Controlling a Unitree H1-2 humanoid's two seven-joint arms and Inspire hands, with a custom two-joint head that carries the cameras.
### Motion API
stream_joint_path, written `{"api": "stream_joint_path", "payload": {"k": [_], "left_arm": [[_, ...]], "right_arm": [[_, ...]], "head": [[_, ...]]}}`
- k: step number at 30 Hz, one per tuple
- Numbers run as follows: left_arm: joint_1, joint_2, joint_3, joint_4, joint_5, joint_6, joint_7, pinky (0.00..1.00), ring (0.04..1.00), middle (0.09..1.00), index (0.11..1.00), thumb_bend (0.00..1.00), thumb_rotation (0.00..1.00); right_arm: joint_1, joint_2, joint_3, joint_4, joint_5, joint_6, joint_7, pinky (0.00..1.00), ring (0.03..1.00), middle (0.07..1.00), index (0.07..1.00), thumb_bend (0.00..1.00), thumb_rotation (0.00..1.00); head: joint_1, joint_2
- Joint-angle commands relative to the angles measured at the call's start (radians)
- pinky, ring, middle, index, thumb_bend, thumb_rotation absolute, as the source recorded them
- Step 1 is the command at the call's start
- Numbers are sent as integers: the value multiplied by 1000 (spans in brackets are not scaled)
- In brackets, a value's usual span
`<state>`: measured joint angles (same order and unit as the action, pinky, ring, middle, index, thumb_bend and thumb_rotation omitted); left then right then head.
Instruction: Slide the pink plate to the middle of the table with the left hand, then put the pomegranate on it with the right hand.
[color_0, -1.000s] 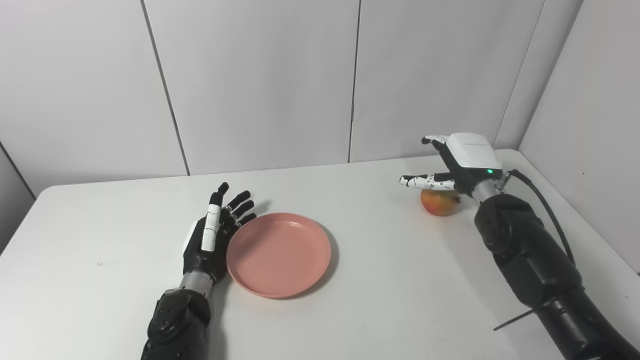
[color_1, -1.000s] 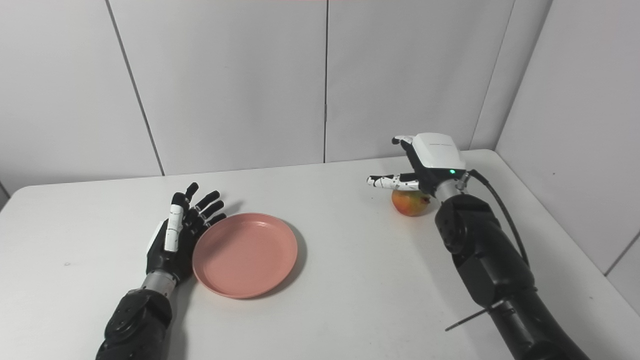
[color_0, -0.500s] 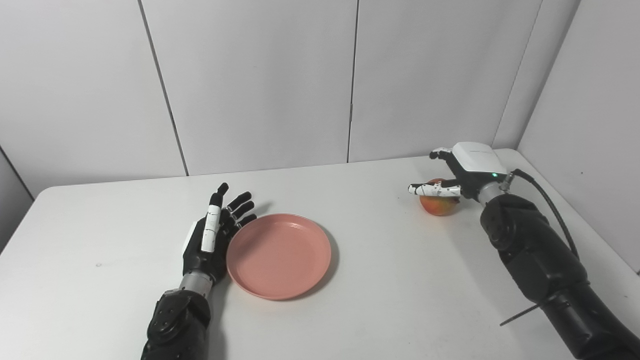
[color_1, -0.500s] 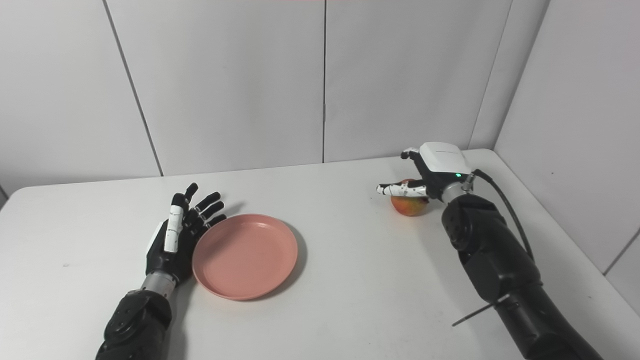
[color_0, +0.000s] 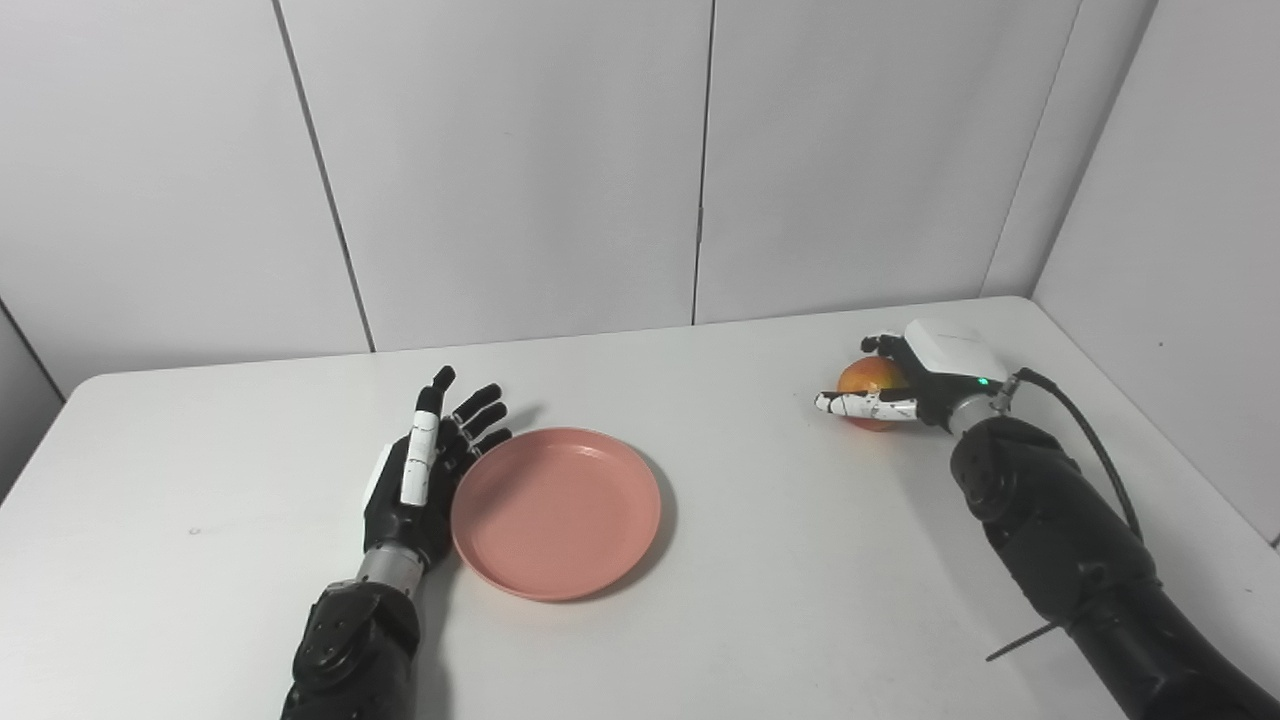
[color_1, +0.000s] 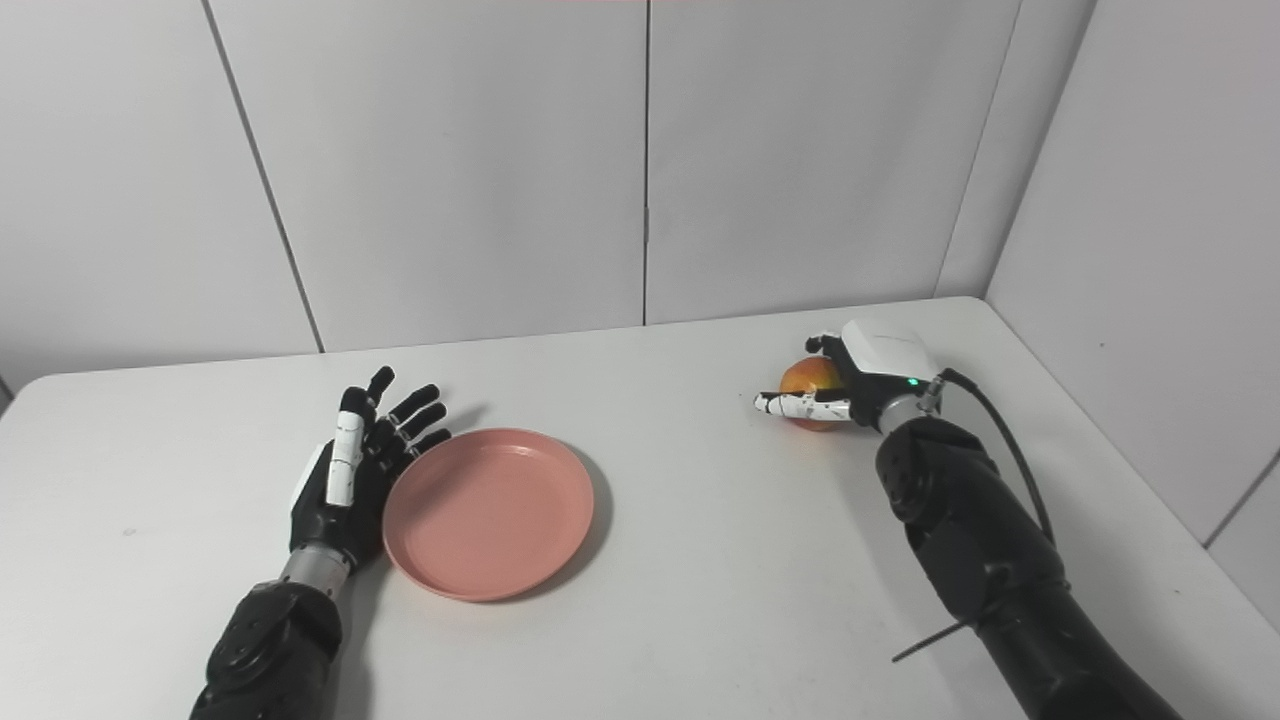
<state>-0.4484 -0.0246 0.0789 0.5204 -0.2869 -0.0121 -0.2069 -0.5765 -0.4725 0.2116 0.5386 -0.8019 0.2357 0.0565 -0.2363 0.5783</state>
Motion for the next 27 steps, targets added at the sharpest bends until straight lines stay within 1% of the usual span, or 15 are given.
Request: {"api": "stream_joint_path", "payload": {"k": [1,5,13,14,15,17,18,19,20,21,22,24,27], "left_arm": [[33,-11,-5,16,14,60,25,773,834,812,1000,881,805],[39,-13,-10,2,18,67,28,767,838,816,1000,889,803],[41,-17,-13,2,20,70,34,750,829,806,1000,902,789],[41,-17,-14,3,22,69,36,747,827,804,1000,905,788],[41,-17,-14,3,22,69,36,743,824,799,1000,904,788],[41,-17,-15,4,22,67,36,738,820,794,1000,901,789],[41,-18,-15,4,20,67,35,738,821,795,1000,902,786],[41,-19,-13,4,17,70,35,740,824,795,1000,903,779],[41,-20,-12,4,15,72,35,742,825,794,1000,903,774],[40,-21,-11,3,14,74,36,742,825,794,1000,903,773],[40,-22,-10,3,14,74,36,741,826,793,1000,901,769],[41,-23,-11,-1,14,76,37,740,827,792,1000,897,767],[39,-24,-10,3,14,75,38,736,825,790,1000,892,766]], "right_arm": [[-42,-16,-3,18,11,-9,-54,637,741,786,770,877,834],[-43,-5,6,65,35,-11,-89,616,721,771,766,854,801],[-54,4,41,134,59,-26,-145,629,732,782,762,846,774],[-57,6,44,143,62,-29,-154,622,725,781,758,842,754],[-60,9,46,150,66,-28,-164,598,708,773,752,835,715],[-62,14,46,158,78,-34,-188,514,634,732,725,798,542],[-63,16,45,161,85,-42,-201,476,593,693,702,782,459],[-62,18,41,164,97,-60,-218,409,511,608,660,758,317],[-61,19,38,167,106,-76,-231,352,439,534,591,667,223],[-60,20,38,169,114,-88,-241,340,425,520,572,638,207],[-60,20,40,170,120,-94,-247,292,365,495,525,573,88],[-62,18,48,179,126,-106,-258,265,334,481,500,540,26],[-60,12,58,172,134,-106,-258,267,337,478,493,527,5]], "head": [[4,1],[13,3],[24,5],[24,5],[24,5],[25,5],[25,7],[25,7],[25,7],[25,7],[25,7],[26,6],[27,6]]}}
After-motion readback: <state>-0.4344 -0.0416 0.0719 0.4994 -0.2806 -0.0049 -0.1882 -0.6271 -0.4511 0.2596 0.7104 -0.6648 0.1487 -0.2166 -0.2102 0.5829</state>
